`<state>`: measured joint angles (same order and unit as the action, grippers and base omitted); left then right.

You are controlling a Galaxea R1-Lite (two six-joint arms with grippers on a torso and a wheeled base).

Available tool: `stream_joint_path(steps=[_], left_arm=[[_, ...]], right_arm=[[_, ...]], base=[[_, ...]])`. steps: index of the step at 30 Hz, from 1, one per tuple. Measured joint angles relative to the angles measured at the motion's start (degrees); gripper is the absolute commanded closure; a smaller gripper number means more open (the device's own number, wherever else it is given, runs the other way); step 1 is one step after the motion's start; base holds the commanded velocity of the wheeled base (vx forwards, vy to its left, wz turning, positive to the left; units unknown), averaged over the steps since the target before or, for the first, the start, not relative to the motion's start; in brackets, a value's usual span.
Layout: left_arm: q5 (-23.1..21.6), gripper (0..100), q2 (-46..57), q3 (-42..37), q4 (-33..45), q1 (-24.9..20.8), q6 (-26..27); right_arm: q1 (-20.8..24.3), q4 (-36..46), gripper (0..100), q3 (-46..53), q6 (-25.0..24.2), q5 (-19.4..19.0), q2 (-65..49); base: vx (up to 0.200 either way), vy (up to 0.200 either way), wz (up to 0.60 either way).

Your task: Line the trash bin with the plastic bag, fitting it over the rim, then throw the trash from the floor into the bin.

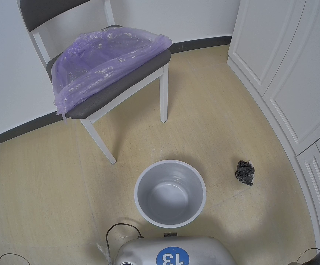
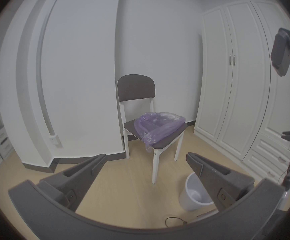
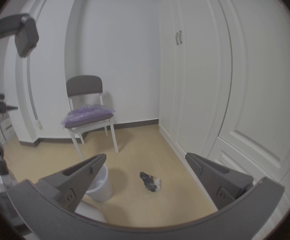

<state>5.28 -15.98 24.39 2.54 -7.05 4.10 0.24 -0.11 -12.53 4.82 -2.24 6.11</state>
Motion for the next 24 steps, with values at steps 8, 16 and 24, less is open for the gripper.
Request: stream_joint_path(steps=[8,16,24], left_arm=[[2.2,0,-2.3,2.1,4.7,-0.2,5.4],[3.9,0,-2.1,6.1,7.2,-0.1,6.2],[4.2,0,-4.1,15.1,12.5,-0.5,6.2]], right_arm=[[-0.7,6.0,0,-5.2,3.1,-0.5,2.8],[-0.8,5.8,0,-10.8,3.3,-0.5,6.0],[-0.8,5.6,0,-19.5,1.8,-0.5,13.0]], base=[[0.000,0.000,0.00],[0.000,0.000,0.00],[0.000,0.000,0.00]])
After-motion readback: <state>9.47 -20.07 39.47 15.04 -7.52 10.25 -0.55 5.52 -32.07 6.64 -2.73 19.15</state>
